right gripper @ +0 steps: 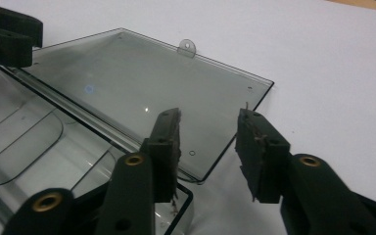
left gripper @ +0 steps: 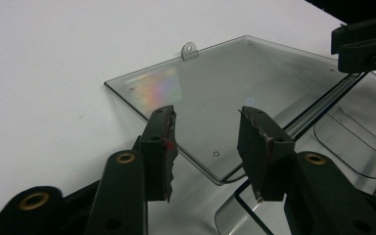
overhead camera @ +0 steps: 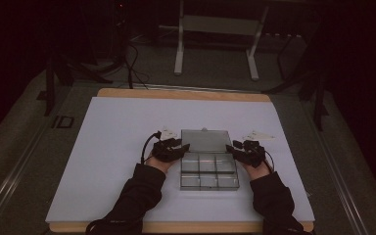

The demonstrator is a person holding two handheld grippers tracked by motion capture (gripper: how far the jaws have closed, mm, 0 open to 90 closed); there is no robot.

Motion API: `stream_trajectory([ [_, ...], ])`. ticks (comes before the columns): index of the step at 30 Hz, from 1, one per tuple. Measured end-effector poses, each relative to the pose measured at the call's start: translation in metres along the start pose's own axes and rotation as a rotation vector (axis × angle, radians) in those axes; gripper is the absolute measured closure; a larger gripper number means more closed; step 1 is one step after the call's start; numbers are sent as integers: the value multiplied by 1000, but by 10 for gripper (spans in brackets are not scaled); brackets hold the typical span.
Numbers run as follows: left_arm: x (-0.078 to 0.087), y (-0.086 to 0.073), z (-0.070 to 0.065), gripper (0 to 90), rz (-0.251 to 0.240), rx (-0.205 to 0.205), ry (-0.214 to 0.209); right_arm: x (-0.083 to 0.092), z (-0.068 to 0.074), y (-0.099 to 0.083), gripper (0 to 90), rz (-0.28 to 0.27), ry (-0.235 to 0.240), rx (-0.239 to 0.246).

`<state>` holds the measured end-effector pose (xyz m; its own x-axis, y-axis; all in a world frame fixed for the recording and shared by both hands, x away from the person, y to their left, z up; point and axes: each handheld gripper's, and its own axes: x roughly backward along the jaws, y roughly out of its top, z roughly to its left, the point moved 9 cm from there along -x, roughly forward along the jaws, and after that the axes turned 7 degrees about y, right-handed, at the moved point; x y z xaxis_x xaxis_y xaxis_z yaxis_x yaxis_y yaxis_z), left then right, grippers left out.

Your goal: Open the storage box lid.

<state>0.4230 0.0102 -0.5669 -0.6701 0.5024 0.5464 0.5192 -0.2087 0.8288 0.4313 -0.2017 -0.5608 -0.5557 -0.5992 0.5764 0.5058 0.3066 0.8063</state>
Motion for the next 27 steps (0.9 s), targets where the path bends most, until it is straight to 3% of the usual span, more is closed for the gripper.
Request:
stream_trajectory([
  [3, 3, 5, -5, 404, -6, -21, -27, 1, 4, 4, 522, 6, 3, 35],
  [7, 6, 6, -6, 305, 8, -26, -34, 2, 6, 6, 437, 14, 11, 44],
  [10, 9, 7, -9, 223, 5, -25, -54, 2, 9, 8, 326, 28, 19, 52],
  [11, 11, 7, -12, 169, 7, -34, -84, 3, 10, 10, 279, 13, 25, 52],
  [12, 11, 7, -12, 136, 7, -34, -84, 3, 10, 10, 279, 13, 25, 52],
  [13, 13, 8, -14, 128, 1, -43, -93, 5, 12, 12, 216, 6, 38, 54],
  [14, 13, 8, -14, 123, 1, -43, -93, 5, 12, 12, 216, 6, 38, 54],
  [15, 15, 8, -18, 90, -8, -62, -123, 7, 14, 13, 184, -2, 60, 59],
  [20, 17, 8, -21, 74, -16, -73, -132, 12, 15, 15, 162, -20, 50, 67],
  [27, 22, 2, -23, 74, 0, -100, -130, 20, 15, 9, 160, -4, 46, 95],
])
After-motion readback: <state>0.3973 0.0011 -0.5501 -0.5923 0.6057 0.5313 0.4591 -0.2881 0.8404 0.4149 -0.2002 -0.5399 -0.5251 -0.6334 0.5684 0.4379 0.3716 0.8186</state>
